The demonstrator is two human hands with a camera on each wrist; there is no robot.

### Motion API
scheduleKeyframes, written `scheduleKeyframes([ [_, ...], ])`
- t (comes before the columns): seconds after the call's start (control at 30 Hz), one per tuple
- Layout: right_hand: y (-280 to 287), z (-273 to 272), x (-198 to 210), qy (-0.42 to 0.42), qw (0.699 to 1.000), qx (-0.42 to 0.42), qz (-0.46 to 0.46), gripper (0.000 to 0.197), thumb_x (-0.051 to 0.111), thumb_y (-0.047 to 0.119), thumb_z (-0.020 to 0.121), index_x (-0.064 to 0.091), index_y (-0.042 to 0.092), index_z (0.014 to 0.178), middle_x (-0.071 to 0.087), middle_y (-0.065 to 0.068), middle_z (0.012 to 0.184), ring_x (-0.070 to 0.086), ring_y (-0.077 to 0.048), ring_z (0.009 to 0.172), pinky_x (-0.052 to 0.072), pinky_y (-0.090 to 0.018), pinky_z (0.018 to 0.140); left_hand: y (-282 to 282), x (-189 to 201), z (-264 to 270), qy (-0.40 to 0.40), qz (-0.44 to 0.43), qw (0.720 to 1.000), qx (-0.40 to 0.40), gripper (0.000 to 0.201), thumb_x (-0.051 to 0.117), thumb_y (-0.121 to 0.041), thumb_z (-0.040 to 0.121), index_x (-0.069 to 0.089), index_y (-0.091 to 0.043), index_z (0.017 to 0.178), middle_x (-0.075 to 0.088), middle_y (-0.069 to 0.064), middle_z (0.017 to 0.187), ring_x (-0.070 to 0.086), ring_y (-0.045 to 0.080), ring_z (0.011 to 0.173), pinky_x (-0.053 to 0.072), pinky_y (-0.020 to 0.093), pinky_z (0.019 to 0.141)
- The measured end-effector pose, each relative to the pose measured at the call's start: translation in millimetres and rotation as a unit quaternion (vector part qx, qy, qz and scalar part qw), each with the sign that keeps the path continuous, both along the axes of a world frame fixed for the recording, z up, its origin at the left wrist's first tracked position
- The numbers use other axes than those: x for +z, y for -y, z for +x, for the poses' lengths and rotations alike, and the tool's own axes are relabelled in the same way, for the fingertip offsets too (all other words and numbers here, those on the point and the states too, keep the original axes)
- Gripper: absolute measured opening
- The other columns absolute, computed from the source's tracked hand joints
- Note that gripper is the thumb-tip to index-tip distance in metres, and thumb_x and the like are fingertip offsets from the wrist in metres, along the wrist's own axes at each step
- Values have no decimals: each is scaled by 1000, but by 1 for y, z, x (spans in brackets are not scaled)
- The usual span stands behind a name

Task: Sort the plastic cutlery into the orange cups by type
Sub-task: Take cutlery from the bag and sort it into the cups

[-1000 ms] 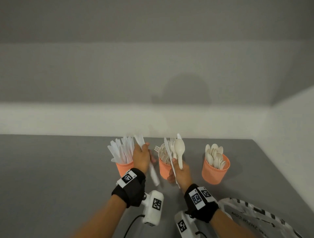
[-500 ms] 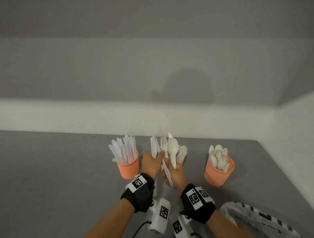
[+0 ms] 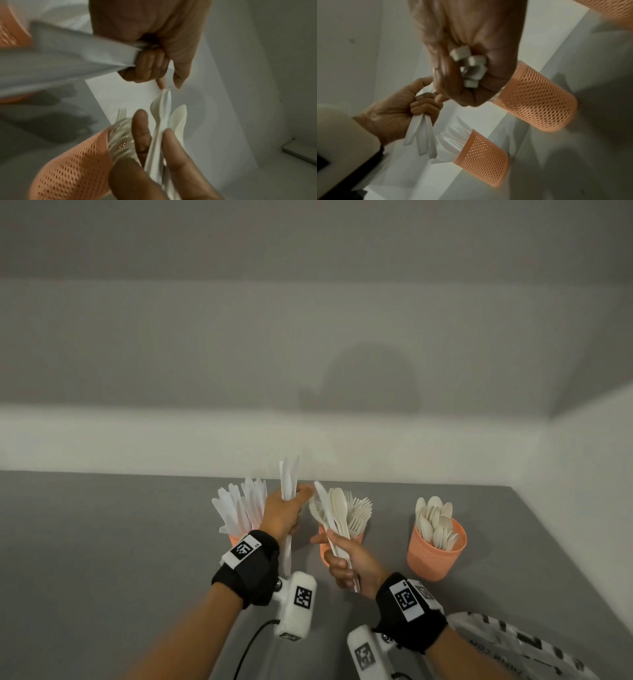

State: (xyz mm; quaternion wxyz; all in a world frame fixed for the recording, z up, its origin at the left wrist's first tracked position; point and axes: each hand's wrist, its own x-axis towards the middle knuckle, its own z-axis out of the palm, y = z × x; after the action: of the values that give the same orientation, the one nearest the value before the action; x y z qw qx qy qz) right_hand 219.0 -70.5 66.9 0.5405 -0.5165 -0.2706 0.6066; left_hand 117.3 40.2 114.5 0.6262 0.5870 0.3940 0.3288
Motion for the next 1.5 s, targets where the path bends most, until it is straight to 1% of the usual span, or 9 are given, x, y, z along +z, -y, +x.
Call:
scheduleKeyframes([
  [0.13,0,-2,4,46,998,28,-13,33,35,38,99,61,17,103,33,8,43,25,-2,30,21,-14,31,0,1,3,-26,64,998,-7,14,67,-17,83,60,-6,78,45,-6,45,38,1,32,31,11,37],
  [0.27,0,-3,4,92,995,28,-15,36,35,42,98,61,18,105,33,8,45,25,-2,32,22,-14,32,-5,-2,8,-50,95,994,18,16,70,-12,79,57,-6,71,51,2,57,46,13,52,39,21,54],
  [0.47,-1,0,0,52,994,-98,12,32,36,40,98,54,14,89,30,9,41,22,-1,29,16,-14,32,-19,8,8,-26,91,990,107,17,53,-15,90,49,-12,74,43,1,60,39,14,50,32,24,48],
  [0.67,-13,-8,2,70,990,-124,19,31,40,34,98,54,13,80,30,8,40,22,-3,26,16,-12,30,-5,-4,4,48,2,996,77,21,56,-19,91,50,-11,72,43,2,55,36,7,38,31,17,37],
  [0.83,-16,-15,-3,128,987,-101,10,30,42,39,97,55,14,84,31,5,44,25,-4,28,19,-12,31,-1,-8,0,95,-24,990,105,35,44,-30,97,54,-12,68,55,3,60,47,11,50,40,22,55],
  [0.93,-16,-13,-1,107,988,-113,-15,34,38,45,96,52,15,89,31,6,41,25,-4,26,19,-9,31,-17,-6,-12,132,-37,976,167,38,47,-33,96,50,-13,64,53,-3,45,51,10,42,45,28,56],
  [1.2,-21,1,12,21,991,-129,-15,40,22,35,99,44,14,73,29,7,34,20,-4,23,13,-8,31,-72,6,-32,68,118,953,271,51,52,-43,90,45,-11,51,47,-2,36,47,16,42,44,26,55],
  [1.33,-26,3,11,20,988,-155,0,31,26,24,100,48,13,81,35,6,34,22,-3,22,16,-6,31,-75,-3,-23,25,201,952,231,47,47,-38,94,50,0,66,48,8,52,46,1,37,41,9,48],
  [1.5,-24,2,18,14,990,-143,-2,38,21,18,97,41,9,66,32,7,31,21,-4,21,15,-7,31,-72,-28,-17,-35,265,949,168,23,42,-29,97,52,-9,91,51,8,58,52,18,55,41,23,58],
])
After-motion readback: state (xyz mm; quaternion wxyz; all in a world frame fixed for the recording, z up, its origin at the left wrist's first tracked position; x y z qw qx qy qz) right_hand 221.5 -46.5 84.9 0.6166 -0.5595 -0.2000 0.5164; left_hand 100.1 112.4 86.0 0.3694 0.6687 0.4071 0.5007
